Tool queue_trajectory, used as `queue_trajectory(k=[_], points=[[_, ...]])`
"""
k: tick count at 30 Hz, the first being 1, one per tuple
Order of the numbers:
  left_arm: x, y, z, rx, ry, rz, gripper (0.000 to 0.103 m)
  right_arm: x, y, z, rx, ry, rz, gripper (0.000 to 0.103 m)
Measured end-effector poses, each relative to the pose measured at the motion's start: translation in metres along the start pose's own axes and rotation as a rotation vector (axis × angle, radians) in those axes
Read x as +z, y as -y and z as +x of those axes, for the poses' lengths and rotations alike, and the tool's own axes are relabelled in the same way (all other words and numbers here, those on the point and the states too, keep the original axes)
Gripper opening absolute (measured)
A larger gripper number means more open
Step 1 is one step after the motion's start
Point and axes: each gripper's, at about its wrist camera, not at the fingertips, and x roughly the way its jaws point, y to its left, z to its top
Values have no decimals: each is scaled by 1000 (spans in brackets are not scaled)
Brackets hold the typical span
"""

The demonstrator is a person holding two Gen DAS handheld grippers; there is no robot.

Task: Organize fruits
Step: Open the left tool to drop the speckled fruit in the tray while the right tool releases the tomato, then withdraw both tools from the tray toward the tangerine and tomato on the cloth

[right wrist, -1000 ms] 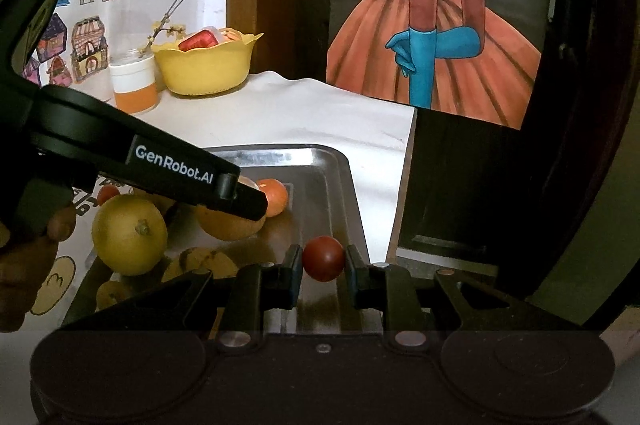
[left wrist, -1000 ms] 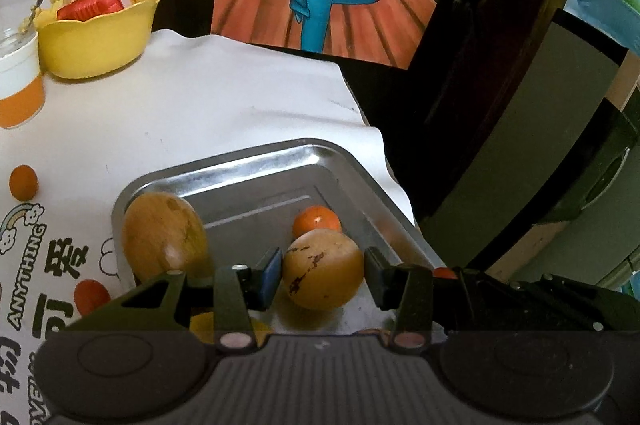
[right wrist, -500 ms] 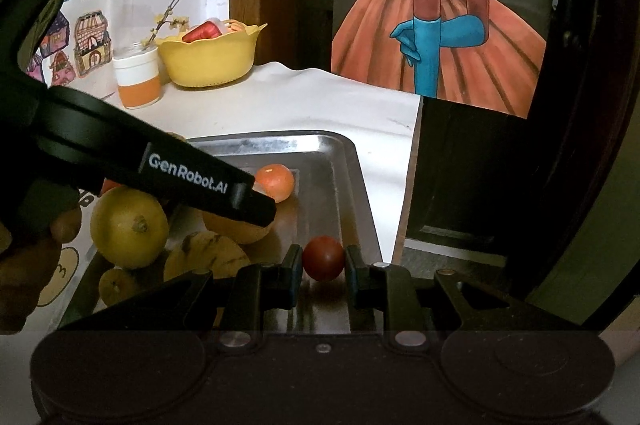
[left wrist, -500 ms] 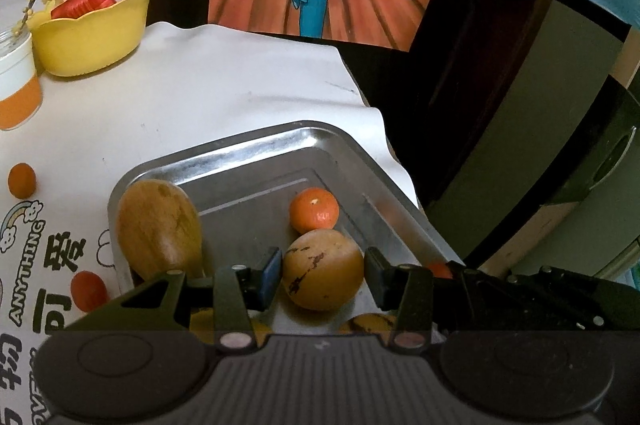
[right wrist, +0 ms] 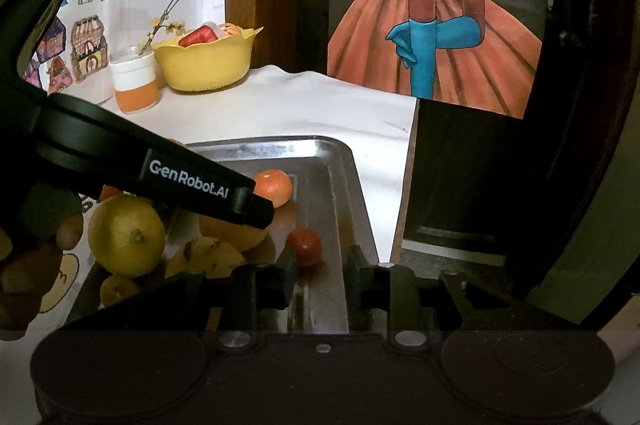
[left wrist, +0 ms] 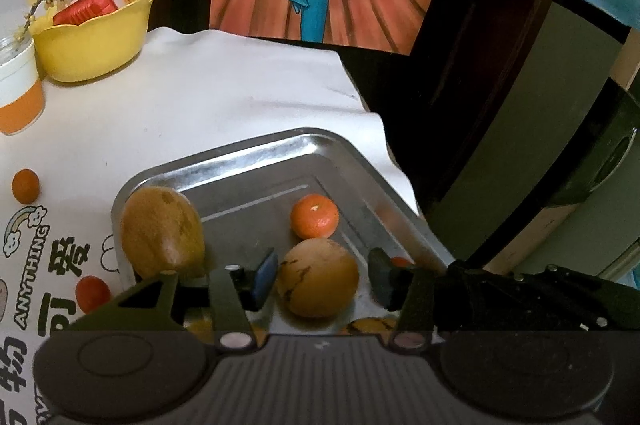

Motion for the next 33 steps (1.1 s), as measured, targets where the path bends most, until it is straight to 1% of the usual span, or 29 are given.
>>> queue_trajectory(k=[2,5,9,11,16,19,21,23,28,33], points=[[1,2,-5,-1,14,3,62,1,0,-3,-8,8,3,38],[3,4,-14,-1,42,3,69,4,0,-10,-16,23,7,44],[5,2,-28,9,82,-8,82,6,-2,-22,-27,42,3,52],[6,1,-35,16,100,-14,86,8,-4,-28,-31,52,2,60],[3,-6,-55,45,139,-35,98,10,-7,-45,-30,74,-1,74],[-1,-12,-67,64,158,-44,101,11,-9,-57,-16,84,-1,84],[-5,-16,-76,76,168,-54,102,12,-12,-63,-4,88,-1,89],[-8,-20,-83,86,174,-58,102,12,-16,-71,13,92,-5,96],[-24,-34,-103,115,178,-80,102,8,-27,-86,58,82,6,102],[-44,-49,-120,146,165,-101,102,-1,-42,-99,91,49,22,102]])
